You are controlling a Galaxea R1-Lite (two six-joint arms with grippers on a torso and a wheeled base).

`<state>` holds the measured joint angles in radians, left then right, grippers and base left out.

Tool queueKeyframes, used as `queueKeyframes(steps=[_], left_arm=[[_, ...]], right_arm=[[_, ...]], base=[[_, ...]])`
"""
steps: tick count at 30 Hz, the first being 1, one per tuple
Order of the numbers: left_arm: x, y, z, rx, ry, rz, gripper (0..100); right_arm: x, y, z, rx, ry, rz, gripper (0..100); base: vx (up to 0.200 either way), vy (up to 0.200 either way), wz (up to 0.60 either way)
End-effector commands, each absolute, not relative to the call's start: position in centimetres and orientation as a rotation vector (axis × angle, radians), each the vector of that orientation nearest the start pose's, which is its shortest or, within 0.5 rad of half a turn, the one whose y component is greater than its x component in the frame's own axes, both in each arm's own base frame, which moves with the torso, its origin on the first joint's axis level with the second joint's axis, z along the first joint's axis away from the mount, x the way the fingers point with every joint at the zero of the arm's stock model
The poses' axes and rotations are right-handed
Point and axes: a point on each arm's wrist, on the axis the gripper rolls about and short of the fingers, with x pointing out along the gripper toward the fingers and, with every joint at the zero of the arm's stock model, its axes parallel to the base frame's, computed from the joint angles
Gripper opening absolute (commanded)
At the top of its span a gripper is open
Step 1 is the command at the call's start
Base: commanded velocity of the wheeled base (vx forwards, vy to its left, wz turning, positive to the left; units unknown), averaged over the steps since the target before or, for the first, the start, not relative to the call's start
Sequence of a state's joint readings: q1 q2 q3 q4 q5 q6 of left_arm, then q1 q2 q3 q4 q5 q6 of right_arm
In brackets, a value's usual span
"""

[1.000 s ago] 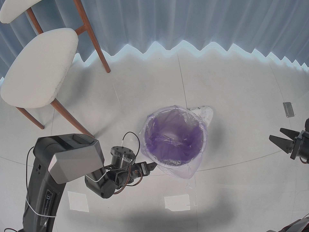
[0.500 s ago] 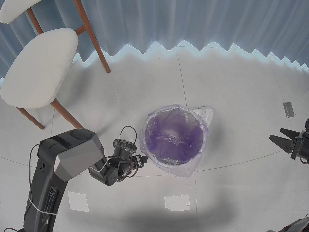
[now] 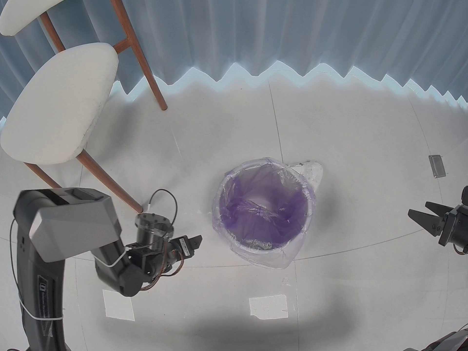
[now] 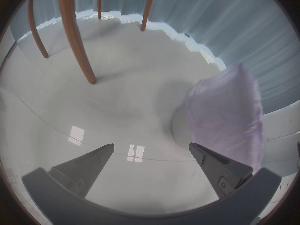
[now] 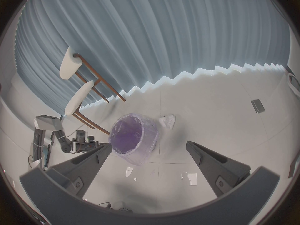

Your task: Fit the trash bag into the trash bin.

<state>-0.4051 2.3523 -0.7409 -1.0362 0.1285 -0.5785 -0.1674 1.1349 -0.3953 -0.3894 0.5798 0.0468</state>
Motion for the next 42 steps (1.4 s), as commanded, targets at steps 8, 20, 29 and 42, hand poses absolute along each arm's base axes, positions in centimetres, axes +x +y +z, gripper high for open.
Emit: queueKeyframes(steps=[8,20,29,42], left_arm=[[21.0,-5.0,5.0,-0.441,0.430,-0.124,100],[16.9,-4.7,12.7,-0.491,0.064,-0.252,100],[13.6,-4.6,16.1,-0.431,-0.144,-0.362,100],[10.2,-3.7,17.0,-0.279,-0.124,-0.536,100]], right_arm=[[9.9,-0.6,15.0,0.289,0.350,0.303,100],[8.9,-0.4,13.0,0.307,0.416,0.284,100],[13.9,-1.2,11.6,0.359,0.625,0.229,100],[28.4,-0.8,6.4,0.304,0.642,0.221,100]], base=[[0.150,0.000,0.00],[0.150,0.000,0.00],[0.000,0.000,0.00],[0.108,0.000,0.00]])
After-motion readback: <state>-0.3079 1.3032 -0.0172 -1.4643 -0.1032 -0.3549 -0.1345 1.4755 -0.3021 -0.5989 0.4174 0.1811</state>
